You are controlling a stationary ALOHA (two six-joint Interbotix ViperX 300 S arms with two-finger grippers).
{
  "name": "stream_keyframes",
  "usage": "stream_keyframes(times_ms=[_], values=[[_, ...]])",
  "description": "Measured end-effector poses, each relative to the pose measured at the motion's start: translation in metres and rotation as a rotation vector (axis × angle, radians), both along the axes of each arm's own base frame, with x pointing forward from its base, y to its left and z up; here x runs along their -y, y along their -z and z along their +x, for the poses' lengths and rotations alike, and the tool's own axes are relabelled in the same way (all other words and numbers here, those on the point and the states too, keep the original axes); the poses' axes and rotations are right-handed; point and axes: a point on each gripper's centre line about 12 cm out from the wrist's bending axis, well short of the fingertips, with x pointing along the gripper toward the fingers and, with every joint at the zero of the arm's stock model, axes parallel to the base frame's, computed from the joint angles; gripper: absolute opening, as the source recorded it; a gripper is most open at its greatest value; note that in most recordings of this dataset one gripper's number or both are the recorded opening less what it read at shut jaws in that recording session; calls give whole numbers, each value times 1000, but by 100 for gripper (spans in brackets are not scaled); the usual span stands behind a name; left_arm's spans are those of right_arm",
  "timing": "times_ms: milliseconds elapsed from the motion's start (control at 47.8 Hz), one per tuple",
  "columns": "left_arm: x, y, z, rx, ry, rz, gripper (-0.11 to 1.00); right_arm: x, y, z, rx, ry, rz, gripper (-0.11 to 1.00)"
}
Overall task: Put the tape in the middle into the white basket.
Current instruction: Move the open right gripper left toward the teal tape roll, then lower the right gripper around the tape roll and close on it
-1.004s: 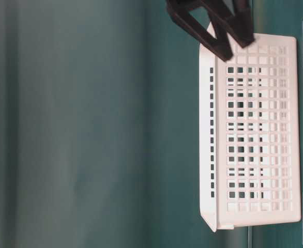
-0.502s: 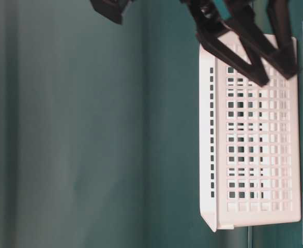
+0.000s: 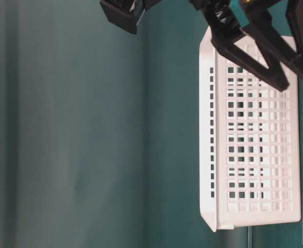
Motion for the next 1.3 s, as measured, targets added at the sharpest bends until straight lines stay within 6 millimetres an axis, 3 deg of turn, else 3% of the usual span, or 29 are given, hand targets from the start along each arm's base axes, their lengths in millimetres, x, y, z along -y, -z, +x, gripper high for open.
stream_keyframes(times_ms=[1297], values=[[0, 0, 0, -2, 0, 2, -11, -22, 31, 30, -61, -25, 54, 99]])
